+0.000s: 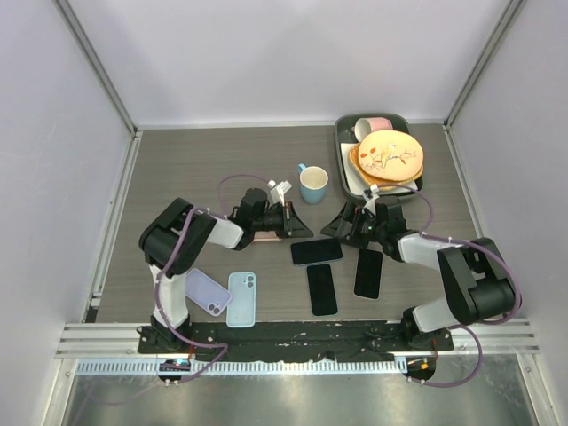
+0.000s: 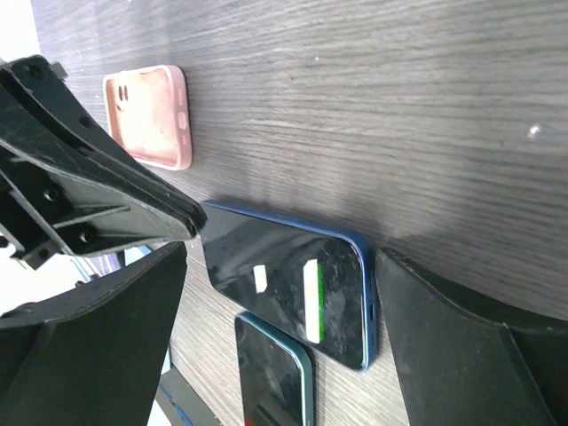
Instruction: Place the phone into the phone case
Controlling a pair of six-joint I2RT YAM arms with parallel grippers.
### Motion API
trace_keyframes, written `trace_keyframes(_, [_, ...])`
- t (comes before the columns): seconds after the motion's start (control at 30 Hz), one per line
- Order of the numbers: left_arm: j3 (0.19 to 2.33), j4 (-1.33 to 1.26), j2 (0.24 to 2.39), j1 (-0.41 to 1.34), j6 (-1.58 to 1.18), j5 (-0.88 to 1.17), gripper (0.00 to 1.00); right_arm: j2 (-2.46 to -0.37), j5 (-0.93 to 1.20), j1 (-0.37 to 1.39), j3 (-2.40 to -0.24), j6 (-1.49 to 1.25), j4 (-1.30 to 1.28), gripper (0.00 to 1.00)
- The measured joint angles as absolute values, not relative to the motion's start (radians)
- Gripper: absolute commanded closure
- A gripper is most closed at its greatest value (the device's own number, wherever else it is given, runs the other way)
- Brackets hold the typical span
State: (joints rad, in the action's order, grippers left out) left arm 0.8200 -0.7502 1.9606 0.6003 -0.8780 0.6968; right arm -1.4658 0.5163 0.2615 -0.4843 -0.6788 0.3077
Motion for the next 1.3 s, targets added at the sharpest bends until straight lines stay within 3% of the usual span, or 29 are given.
trace_keyframes(0.07, [0.833,-0.694,1.946,0.6,-0.85,0.686,0.96,-1.441,0.496,0.262,-0.484,-0.661,0.265,0.07])
trace_keyframes(0.1, [0.841,-0.661,1.937,0.6,-0.831,0.68,0.8,-1.431,0.488,0.262,-0.485,-0.652,0.247,0.07])
trace_keyframes(0.13, [0.849,-0.638,1.929,0.6,-0.821,0.673,0.74,-1.424,0.482,0.261,-0.485,-0.646,0.234,0.07])
trace_keyframes(0.17, [0.857,-0.607,1.917,0.6,-0.799,0.663,0.62,-1.417,0.474,0.26,-0.487,-0.637,0.217,0.07])
trace_keyframes(0.27, [0.868,-0.501,1.857,0.6,-0.749,0.619,0.54,-1.4,0.448,0.26,-0.496,-0.612,0.171,0.07])
trace_keyframes(0.6, [0.827,-0.174,1.653,0.6,-0.654,0.477,0.51,-1.378,0.394,0.26,-0.521,-0.544,0.077,0.09])
trace_keyframes(0.8, [0.671,-0.166,1.622,0.6,-0.681,0.463,0.52,-1.4,0.403,0.259,-0.525,-0.537,0.087,0.2])
trace_keyframes(1.03, [0.653,-0.298,1.677,0.6,-0.759,0.502,0.53,-1.46,0.422,0.278,-0.546,-0.553,0.144,0.23])
trace_keyframes(1.3, [0.583,-0.624,1.784,0.586,-0.905,0.583,0.57,-1.504,0.433,0.292,-0.527,-0.591,0.287,0.23])
